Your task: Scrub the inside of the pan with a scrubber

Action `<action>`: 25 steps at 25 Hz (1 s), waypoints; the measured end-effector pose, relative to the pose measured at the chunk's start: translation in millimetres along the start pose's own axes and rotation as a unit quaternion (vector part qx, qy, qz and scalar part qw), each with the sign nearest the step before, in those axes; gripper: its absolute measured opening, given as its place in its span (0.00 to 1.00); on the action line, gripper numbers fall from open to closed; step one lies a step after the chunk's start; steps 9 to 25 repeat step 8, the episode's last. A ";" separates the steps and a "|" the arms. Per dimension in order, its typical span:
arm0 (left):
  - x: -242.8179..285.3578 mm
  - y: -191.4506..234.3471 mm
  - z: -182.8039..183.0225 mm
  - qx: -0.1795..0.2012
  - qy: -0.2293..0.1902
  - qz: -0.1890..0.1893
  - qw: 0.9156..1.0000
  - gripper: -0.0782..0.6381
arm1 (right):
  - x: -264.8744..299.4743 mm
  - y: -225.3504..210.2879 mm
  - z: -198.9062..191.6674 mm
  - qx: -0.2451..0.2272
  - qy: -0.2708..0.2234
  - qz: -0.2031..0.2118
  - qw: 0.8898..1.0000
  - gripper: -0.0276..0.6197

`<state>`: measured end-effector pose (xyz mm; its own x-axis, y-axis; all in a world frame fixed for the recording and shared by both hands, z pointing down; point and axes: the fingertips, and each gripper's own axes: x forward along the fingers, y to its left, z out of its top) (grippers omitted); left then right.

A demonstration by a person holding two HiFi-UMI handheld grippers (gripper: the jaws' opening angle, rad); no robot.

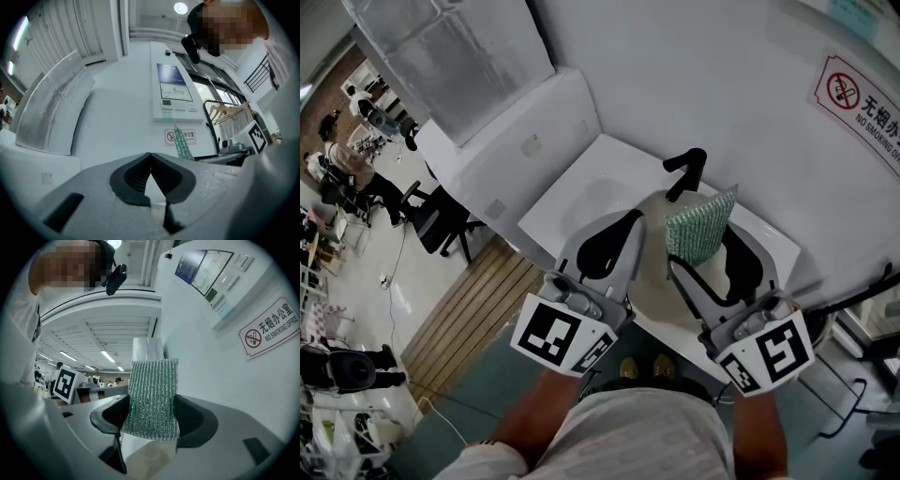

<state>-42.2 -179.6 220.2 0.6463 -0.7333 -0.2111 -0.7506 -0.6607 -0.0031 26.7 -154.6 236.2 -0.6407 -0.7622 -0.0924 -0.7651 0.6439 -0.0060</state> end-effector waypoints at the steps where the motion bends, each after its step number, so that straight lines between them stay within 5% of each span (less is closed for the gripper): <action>1: -0.2 0.3 -0.4 0.000 0.000 0.000 1.000 0.13 | 0.0 0.1 -0.3 0.000 0.000 0.000 1.000 0.51; 25: -0.9 1.9 -1.4 -0.001 0.001 0.000 1.000 0.13 | 1.1 1.6 -2.0 0.001 0.004 0.000 1.000 0.51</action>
